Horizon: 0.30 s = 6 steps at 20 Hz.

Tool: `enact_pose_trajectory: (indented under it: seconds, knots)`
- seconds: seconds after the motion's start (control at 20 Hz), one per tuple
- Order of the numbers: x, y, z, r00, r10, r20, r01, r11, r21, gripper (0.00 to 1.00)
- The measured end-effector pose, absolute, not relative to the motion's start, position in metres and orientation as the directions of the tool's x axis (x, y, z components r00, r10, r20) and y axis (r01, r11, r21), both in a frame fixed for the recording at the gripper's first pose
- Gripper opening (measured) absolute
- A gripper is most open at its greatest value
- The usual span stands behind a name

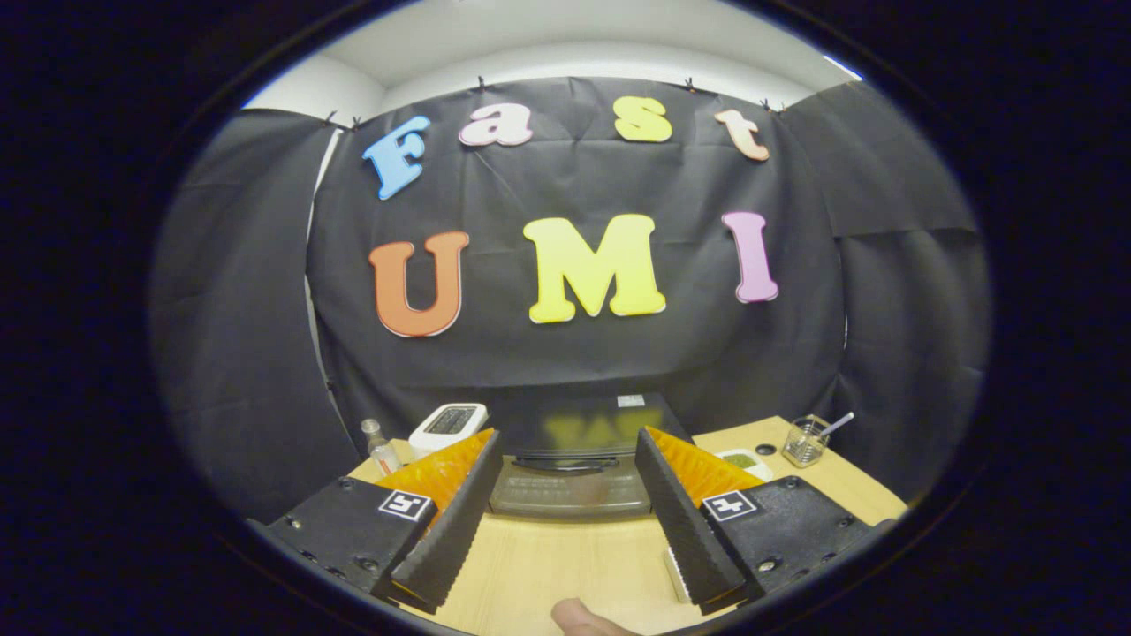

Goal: Open the toaster oven, put the food inside, and close the toaster oven door.

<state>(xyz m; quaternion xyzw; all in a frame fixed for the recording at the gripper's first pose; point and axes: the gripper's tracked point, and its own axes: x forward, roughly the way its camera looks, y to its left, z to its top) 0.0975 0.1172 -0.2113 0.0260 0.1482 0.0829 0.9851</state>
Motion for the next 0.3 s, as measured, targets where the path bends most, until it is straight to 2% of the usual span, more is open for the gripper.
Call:
enact_pose_trajectory:
  seconds: [0.3]
  knots:
    - [0.044,0.092,-0.139,0.976,0.119,-0.18,-0.113,0.993,0.043,0.97]
